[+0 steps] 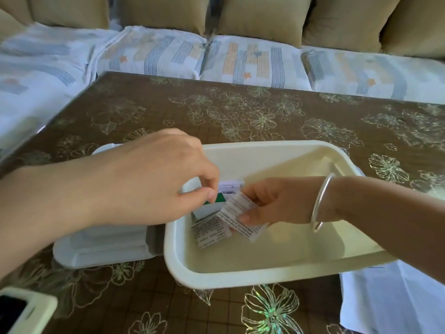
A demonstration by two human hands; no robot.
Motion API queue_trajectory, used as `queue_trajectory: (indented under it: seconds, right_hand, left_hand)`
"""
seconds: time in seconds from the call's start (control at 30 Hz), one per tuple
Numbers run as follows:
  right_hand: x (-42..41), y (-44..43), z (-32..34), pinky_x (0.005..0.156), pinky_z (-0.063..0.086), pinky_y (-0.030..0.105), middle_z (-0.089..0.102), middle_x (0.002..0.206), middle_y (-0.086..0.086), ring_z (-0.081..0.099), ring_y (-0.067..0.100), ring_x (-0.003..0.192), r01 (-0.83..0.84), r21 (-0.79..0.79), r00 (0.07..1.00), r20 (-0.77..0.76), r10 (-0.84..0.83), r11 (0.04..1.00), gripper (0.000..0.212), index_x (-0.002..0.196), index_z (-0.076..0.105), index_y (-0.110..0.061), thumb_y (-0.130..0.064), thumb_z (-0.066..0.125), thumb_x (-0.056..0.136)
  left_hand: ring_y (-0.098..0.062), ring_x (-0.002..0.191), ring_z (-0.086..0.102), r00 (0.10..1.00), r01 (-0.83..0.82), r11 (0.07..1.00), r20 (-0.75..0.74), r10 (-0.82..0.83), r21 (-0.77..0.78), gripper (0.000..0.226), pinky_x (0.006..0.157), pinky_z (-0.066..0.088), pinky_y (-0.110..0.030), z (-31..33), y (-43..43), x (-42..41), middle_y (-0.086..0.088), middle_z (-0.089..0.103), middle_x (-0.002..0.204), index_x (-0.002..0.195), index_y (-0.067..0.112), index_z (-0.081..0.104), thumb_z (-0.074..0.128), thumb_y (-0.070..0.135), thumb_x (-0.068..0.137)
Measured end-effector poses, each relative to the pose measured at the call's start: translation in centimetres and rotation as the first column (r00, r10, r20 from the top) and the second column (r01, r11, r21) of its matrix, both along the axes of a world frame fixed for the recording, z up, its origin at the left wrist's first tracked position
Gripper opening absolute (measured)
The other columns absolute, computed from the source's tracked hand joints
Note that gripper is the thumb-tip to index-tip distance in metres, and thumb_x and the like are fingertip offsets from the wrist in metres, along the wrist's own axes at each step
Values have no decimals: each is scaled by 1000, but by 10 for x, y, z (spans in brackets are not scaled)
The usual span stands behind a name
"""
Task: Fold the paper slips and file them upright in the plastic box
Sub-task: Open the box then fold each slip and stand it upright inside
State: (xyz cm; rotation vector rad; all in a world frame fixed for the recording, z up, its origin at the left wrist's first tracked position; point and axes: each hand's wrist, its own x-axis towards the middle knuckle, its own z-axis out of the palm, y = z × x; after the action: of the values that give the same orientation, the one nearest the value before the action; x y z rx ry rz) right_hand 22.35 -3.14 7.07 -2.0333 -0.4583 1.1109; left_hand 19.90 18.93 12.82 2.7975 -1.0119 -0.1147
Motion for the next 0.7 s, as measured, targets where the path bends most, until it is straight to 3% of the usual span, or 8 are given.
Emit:
queue_trajectory:
  seconds: [0.17, 0.27, 0.33, 0.4, 0.5, 0.57, 0.7]
  right_hand:
    - [-1, 3, -4, 85, 54, 21, 68, 104, -1, 66, 9, 96, 105, 23, 993, -60, -103, 994, 18, 110, 62, -16, -9, 54, 95]
    - [0, 5, -7, 91, 54, 31, 67, 114, 9, 66, 20, 105, 179, 19, 982, -64, -178, 984, 24, 118, 61, -8, -11, 55, 95]
    - [0, 6, -9, 91, 55, 34, 66, 114, 15, 67, 22, 102, 256, 47, 963, -94, -251, 965, 26, 120, 59, -3, -11, 55, 96]
    - [0, 8, -9, 87, 56, 32, 67, 109, 16, 67, 20, 93, 335, 81, 937, -133, -323, 939, 28, 122, 58, 0, -10, 54, 96]
    - [0, 11, -7, 84, 57, 35, 67, 101, 16, 67, 21, 88, 433, 109, 892, -194, -408, 895, 25, 118, 59, 2, -9, 54, 96]
    - [1, 10, -6, 82, 58, 35, 68, 102, 19, 68, 25, 88, 463, 111, 880, -180, -440, 880, 21, 115, 58, 3, -7, 51, 97]
    - [-1, 5, -2, 75, 60, 39, 71, 82, 15, 69, 27, 73, 412, 21, 908, 69, -412, 911, 10, 95, 55, -4, -2, 45, 99]
  left_hand:
    - [-7, 90, 58, 993, 110, 976, -55, -101, 189, 55, 93, 41, -33, -1, -10, 1, 17, 66, 79, 79, 36, 69, 21, 64, 80]
    - [-7, 75, 59, 962, 180, 927, -256, -96, 328, 52, 79, 48, -30, 1, -22, 1, 7, 65, 70, 82, 24, 71, 33, 59, 89]
    - [-7, 62, 53, 904, 238, 889, -425, -56, 390, 44, 70, 50, -26, 0, -37, 0, 2, 60, 64, 83, 18, 71, 43, 48, 97]
    - [-8, 64, 51, 868, 293, 840, -496, -33, 457, 36, 72, 48, -25, -5, -53, 1, 6, 56, 66, 91, 20, 72, 43, 40, 100]
    - [-13, 77, 51, 870, 327, 735, -493, 12, 594, 32, 74, 42, -29, -14, -67, 5, 9, 54, 78, 105, 23, 68, 40, 37, 102]
    - [-14, 72, 47, 896, 306, 683, -443, 29, 664, 27, 72, 38, -30, -16, -69, 4, 8, 48, 75, 90, 22, 59, 39, 36, 102]
    - [-22, 82, 54, 948, 266, 651, -315, -44, 711, 20, 85, 50, -36, -14, -61, -3, 6, 42, 69, 88, 25, 55, 41, 33, 100]
